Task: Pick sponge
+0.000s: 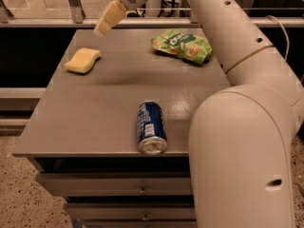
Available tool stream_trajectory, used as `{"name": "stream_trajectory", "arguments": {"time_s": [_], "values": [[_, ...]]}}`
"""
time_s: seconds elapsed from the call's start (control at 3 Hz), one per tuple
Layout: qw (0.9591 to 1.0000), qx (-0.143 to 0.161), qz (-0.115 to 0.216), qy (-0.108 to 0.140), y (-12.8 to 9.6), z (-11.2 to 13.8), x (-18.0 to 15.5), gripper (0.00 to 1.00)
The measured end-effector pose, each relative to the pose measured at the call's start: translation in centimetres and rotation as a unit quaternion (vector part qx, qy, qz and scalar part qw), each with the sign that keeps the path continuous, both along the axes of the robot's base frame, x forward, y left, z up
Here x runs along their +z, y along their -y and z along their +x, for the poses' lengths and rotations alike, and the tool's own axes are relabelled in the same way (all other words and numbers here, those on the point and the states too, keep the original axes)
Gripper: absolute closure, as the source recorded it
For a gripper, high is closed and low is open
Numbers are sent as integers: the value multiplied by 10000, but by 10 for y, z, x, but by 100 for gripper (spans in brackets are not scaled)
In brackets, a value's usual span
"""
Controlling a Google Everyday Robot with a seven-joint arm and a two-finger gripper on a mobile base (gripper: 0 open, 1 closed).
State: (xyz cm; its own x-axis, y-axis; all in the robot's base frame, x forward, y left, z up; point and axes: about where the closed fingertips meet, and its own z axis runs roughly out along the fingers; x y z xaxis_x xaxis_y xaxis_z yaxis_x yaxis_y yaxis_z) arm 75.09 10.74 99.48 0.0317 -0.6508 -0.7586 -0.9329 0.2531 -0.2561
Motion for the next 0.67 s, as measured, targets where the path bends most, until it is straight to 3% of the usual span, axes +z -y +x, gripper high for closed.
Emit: {"name": "stream_trajectory", "arguments": {"time_s": [0.33,0.67], "values": [[10000,-16,-14,-42,-1,-1,-3,0],[9976,-243,-206,-618,-22,-11,-40,0]]}}
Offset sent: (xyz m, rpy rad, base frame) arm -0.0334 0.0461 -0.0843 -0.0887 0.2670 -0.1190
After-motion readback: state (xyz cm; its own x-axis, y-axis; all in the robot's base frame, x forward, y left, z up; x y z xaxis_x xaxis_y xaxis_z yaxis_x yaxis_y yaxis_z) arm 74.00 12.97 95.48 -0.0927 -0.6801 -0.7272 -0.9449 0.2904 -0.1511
